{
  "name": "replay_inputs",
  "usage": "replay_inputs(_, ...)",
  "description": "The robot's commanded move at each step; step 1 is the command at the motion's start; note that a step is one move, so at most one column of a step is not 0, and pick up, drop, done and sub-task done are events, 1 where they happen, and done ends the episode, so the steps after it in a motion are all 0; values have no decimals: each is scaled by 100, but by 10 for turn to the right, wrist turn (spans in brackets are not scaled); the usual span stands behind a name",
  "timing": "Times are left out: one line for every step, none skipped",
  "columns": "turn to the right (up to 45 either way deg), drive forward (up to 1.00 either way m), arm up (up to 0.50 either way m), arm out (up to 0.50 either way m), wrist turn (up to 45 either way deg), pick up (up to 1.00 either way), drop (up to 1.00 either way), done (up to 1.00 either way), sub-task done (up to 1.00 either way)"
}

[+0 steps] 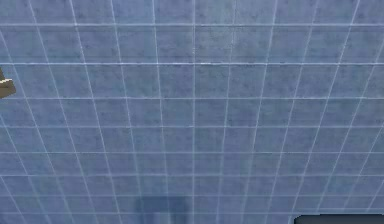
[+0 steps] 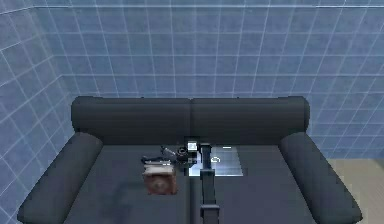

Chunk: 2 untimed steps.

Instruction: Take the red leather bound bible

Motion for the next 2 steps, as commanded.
replay_inputs(0, 0, 0, 0, 240, 0, 0, 0, 0)
replay_inputs(0, 0, -30, 0, 0, 0, 0, 0, 0)
